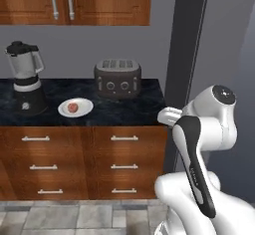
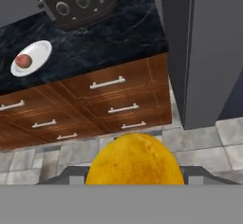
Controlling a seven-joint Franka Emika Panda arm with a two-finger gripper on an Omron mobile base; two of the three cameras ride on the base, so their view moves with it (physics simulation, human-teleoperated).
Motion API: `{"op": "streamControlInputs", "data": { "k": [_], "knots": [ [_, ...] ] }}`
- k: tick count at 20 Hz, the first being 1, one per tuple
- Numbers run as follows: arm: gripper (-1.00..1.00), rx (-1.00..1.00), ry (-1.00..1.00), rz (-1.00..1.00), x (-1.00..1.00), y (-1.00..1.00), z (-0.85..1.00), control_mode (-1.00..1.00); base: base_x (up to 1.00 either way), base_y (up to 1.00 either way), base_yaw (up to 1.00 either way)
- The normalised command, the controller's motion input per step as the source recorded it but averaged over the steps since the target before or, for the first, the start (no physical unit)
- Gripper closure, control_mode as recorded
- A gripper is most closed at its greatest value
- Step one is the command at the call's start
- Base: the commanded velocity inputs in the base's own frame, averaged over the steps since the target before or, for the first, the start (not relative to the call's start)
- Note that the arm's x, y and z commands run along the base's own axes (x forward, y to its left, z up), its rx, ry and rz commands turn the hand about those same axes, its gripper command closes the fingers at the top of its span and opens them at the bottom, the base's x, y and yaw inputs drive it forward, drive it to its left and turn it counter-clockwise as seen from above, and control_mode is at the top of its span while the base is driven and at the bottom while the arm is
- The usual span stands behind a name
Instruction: Pick the mango and peach from the fridge and place them on the plate next to the blender to make a fruit smoothie.
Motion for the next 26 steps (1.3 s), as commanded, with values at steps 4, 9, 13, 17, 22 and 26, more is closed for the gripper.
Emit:
{"op": "streamControlInputs", "data": {
  "k": [4, 9, 13, 17, 22, 26],
  "knots": [
    [1.00, 0.00, 0.00, 0.00, 0.00, 0.00, 0.00, 1.00, 0.94, 1.00, 0.08],
    [1.00, 0.00, 0.00, 0.00, 0.00, 0.00, 0.00, 1.00, 0.60, 1.00, 0.01],
    [1.00, 0.00, 0.00, 0.00, 0.00, 0.00, 0.00, 1.00, -0.01, 1.00, 0.02],
    [1.00, 0.00, 0.00, 0.00, 0.00, 0.00, 0.00, 1.00, -0.31, 1.00, 0.21],
    [1.00, 0.00, 0.00, 0.00, 0.00, 0.00, 0.00, 1.00, -0.24, 0.90, 0.56],
    [1.00, 0.00, 0.00, 0.00, 0.00, 0.00, 0.00, 1.00, 0.79, 1.00, 0.26]
  ]
}}
